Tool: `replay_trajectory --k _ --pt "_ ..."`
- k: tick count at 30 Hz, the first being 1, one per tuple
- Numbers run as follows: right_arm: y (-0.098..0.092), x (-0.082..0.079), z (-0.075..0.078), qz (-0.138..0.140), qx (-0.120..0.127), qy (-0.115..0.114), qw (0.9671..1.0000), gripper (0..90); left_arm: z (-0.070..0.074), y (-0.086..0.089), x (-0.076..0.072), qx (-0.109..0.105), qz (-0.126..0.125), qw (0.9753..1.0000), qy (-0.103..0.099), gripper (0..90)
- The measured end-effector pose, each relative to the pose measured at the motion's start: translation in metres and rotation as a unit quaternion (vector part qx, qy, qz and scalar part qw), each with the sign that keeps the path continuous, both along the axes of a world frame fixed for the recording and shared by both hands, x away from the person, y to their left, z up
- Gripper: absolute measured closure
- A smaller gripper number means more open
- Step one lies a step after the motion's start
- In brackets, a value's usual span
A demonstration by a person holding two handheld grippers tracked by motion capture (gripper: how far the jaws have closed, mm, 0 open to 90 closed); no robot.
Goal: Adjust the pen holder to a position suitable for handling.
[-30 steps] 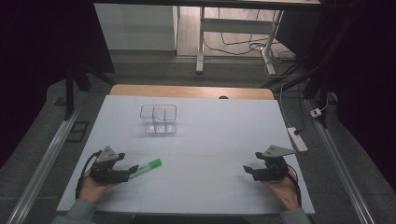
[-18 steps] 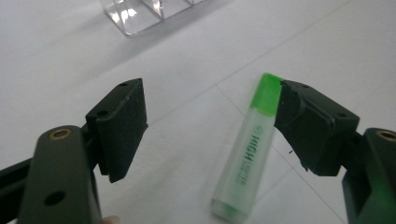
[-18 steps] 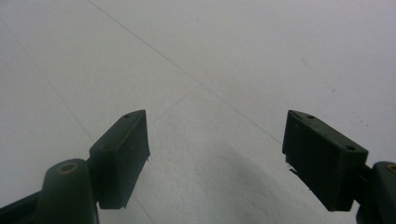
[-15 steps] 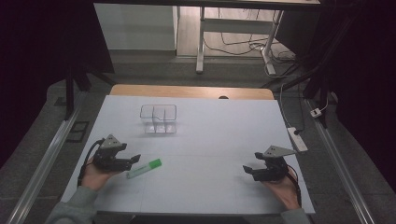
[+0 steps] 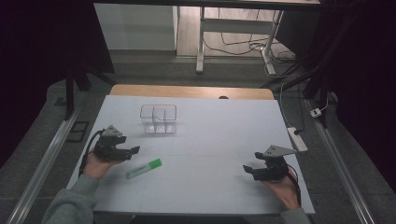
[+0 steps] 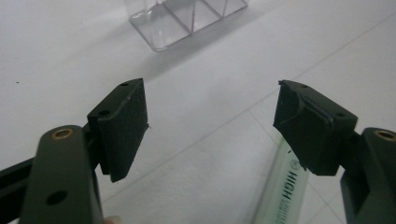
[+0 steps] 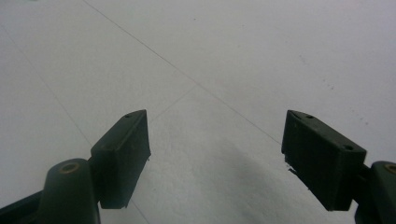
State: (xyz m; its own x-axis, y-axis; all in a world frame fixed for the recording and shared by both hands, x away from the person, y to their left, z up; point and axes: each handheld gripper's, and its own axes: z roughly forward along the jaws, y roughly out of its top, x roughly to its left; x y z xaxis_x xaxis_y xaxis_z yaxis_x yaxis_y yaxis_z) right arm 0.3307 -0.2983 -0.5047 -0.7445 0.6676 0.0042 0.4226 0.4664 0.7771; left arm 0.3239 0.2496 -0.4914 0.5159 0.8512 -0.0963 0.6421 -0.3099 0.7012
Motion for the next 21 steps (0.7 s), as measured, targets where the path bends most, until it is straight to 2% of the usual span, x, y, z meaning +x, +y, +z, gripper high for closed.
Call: replay_trajectory --k 2,9,21 --pt "0.0 0.0 0.0 0.0 0.001 0.0 1.0 22.9 0.0 0.0 0.002 0.01 0.002 0.9999 -0.003 26.8" --pt "-0.001 0.0 0.0 0.001 0.0 0.003 1.0 23.0 -0.001 0.0 0.017 0.023 -0.001 0.9997 0.005 27.2" --pt "0.001 0.0 -0.002 0.003 -0.007 0.008 0.9999 23.0 0.003 0.006 0.044 0.013 0.021 0.9997 0.01 29.2"
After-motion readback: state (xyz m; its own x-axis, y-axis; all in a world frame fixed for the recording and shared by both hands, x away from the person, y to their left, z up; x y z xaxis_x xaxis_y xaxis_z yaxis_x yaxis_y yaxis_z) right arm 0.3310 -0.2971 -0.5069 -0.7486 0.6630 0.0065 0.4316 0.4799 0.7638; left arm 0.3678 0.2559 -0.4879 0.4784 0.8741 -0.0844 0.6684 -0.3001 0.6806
